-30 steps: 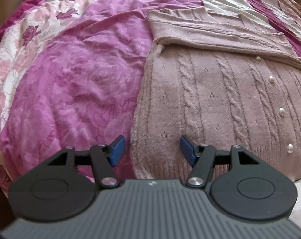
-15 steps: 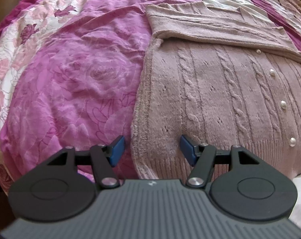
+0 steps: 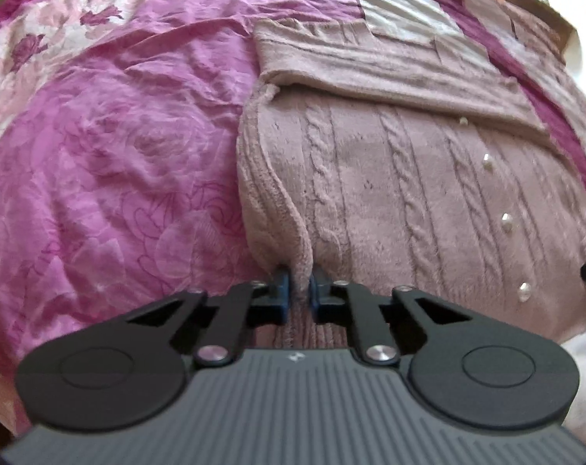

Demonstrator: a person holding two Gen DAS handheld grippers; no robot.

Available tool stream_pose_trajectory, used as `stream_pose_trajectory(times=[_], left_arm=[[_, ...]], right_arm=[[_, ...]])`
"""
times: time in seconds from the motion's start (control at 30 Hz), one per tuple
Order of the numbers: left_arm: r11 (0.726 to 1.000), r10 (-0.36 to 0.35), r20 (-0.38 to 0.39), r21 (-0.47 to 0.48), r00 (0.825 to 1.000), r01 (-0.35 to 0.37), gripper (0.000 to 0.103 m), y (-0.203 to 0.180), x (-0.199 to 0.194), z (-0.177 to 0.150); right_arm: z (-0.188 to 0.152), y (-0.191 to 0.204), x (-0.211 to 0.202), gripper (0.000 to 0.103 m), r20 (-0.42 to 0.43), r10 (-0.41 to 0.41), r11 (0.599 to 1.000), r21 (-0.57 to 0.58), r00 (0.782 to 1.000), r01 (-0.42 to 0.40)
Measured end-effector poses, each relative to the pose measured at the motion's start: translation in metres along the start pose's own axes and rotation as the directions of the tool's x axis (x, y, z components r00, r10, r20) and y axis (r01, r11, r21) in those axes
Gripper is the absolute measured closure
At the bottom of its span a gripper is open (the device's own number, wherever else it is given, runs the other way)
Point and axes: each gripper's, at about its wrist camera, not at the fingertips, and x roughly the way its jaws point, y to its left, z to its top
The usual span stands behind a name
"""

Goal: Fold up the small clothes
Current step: 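Close both tools on the ribbed cardigan hem, then lift the hem with both tools and fold it toward the collar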

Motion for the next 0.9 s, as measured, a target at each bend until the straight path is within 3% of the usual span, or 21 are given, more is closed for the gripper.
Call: stream_pose_trajectory(times=[0.17, 0.37, 0.53, 0.73, 0.9], left_arm=[[0.993, -0.091, 0.088, -0.073, 0.992, 0.097, 0.094, 0.003, -0.017, 0.013], [0.989, -0.088, 0.232, -0.099, 0.969, 0.113, 0.094, -0.002, -0.033, 0.041], [0.982, -0.049, 0.298, -0.159, 0.953, 0.101, 0.094, -0.004, -0.027, 0.064], [0.979, 0.012, 0.347, -0.193, 0.938, 0.059, 0.094, -0.006, -0.008, 0.090], [0.977, 0.072, 0.303, -0.212, 0.950, -0.006, 0.094, -0.003, 0.027, 0.102]], right_arm=[[0.010, -0.003, -0.010, 0.088, 0.086, 0.109, 0.992, 0.058, 0.990, -0.114], [0.040, -0.006, -0.022, 0.088, 0.241, 0.155, 0.977, 0.106, 0.958, -0.185], [0.065, -0.013, -0.018, 0.089, 0.342, 0.115, 0.973, 0.152, 0.933, -0.175], [0.086, -0.021, 0.010, 0.088, 0.392, 0.022, 0.964, 0.235, 0.920, -0.123], [0.097, -0.025, 0.048, 0.088, 0.364, -0.050, 0.960, 0.274, 0.930, -0.056]])
